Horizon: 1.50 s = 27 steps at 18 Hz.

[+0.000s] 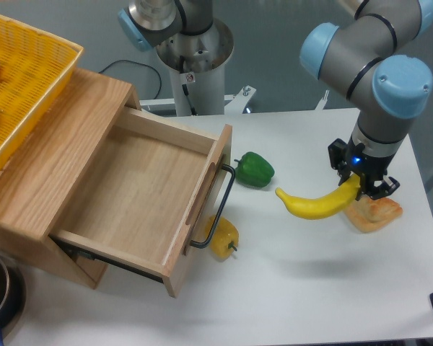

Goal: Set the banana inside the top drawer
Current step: 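Lift the held yellow banana up off the pastry with the gripper, then carry the banana over the open wooden drawer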

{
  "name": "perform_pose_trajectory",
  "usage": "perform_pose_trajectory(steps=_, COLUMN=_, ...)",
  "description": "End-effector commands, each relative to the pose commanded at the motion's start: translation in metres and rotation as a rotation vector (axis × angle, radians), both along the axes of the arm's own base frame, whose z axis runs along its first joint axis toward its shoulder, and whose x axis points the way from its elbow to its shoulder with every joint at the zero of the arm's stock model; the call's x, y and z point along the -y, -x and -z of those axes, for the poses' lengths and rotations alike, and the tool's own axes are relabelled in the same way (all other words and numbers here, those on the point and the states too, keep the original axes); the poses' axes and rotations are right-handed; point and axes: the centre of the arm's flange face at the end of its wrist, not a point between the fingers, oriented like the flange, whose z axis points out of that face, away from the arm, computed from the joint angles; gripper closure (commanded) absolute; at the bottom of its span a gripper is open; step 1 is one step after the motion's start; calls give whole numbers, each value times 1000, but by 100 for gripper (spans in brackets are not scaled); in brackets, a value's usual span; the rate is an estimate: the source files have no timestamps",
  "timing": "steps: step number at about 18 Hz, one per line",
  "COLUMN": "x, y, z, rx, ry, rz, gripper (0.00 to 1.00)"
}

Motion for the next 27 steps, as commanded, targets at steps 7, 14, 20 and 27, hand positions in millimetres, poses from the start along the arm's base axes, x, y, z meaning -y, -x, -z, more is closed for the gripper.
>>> perform_pose_trajectory(steps=7, x=8, y=-7, z=-26, rx=-10, ry=-8, rz=-41, gripper=86)
perform_pose_trajectory(steps=14, x=15, y=-42, z=-80, rx=-12, ry=-77, rz=-212, gripper=86)
perform_pose_trajectory(steps=20, x=16, y=-83, z=-122, rx=6, ry=-154, rz=-331, gripper=86)
perform_pose_trajectory(steps=27, x=-11, y=-165, z=-161, rx=4, ry=-178, rz=-387, gripper=86)
